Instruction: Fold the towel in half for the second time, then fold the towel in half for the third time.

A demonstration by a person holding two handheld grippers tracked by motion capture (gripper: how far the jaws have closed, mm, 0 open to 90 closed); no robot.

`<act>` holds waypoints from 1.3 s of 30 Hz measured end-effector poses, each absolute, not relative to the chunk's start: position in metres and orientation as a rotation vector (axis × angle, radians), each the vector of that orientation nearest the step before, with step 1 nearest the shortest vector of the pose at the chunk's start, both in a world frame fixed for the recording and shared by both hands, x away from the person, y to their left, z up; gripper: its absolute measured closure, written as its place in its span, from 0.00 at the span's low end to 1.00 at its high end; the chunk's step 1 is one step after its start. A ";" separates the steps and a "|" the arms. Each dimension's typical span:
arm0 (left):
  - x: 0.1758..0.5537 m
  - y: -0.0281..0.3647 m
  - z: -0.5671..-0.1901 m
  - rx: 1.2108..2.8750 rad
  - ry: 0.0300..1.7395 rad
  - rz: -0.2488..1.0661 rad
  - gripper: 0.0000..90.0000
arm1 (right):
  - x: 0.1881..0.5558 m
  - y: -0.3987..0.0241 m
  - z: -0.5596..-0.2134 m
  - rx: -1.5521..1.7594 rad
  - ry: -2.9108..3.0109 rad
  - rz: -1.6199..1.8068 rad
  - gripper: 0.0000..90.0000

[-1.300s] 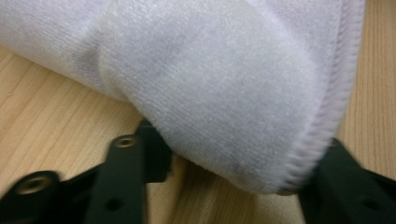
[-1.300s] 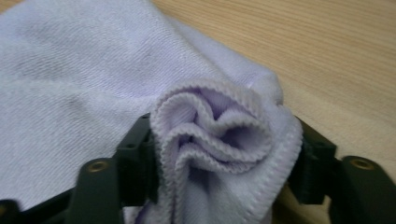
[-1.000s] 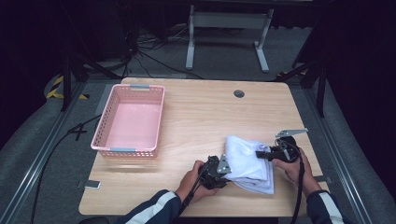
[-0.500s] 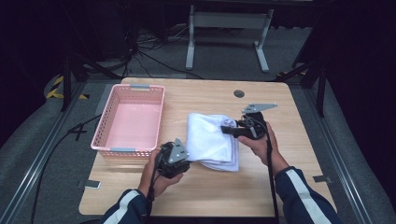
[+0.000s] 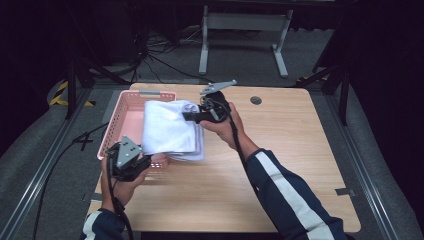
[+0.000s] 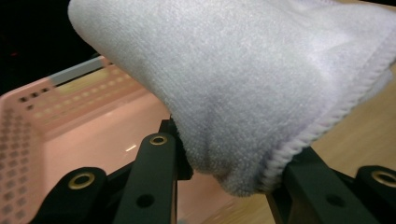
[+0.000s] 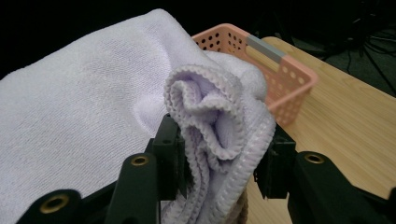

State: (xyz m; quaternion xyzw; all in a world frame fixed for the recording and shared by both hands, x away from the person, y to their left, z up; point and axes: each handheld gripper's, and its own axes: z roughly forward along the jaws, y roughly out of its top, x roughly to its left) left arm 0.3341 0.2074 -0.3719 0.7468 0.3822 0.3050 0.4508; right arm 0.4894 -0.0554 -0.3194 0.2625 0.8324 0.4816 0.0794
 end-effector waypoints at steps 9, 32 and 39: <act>0.343 0.257 -0.382 1.830 1.104 0.837 0.80 | 0.502 0.010 -0.333 0.774 2.522 1.433 0.65; 0.343 0.261 -0.391 1.801 1.118 0.746 0.30 | 0.505 0.015 -0.366 0.714 2.574 1.168 0.36; 0.320 0.238 -0.381 1.830 1.002 0.749 0.28 | 0.475 -0.019 -0.352 0.570 2.599 1.148 0.37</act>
